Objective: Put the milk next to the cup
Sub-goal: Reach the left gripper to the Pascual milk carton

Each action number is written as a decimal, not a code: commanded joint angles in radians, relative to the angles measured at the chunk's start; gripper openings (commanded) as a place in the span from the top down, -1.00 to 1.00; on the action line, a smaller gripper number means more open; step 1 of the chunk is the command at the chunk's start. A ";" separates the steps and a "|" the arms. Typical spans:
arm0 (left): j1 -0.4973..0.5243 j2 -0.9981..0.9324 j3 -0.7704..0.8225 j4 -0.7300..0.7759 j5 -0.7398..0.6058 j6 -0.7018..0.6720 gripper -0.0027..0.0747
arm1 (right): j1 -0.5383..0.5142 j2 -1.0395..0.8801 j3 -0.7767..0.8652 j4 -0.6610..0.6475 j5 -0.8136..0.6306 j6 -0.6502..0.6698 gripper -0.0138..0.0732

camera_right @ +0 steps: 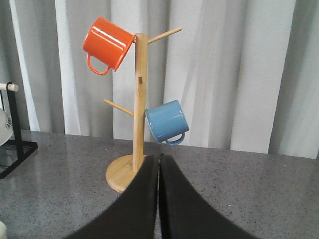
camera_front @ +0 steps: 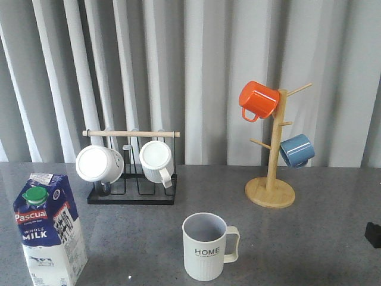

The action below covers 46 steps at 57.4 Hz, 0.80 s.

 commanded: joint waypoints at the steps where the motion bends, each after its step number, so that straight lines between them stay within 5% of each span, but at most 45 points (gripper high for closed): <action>1: -0.005 0.002 -0.032 -0.008 -0.074 -0.007 -0.45 | -0.006 -0.015 -0.027 -0.004 -0.069 0.001 0.71; 29: -0.012 0.006 -0.039 -0.015 -0.138 -0.041 -0.48 | -0.006 -0.015 -0.027 -0.004 -0.069 0.001 0.71; 39: -0.074 0.163 -0.134 -0.009 -0.125 -0.104 -0.96 | -0.007 -0.015 -0.027 -0.004 -0.066 0.001 0.71; 46: -0.089 0.295 -0.200 -0.009 -0.131 -0.136 -0.95 | -0.007 -0.015 -0.027 -0.004 -0.066 0.001 0.71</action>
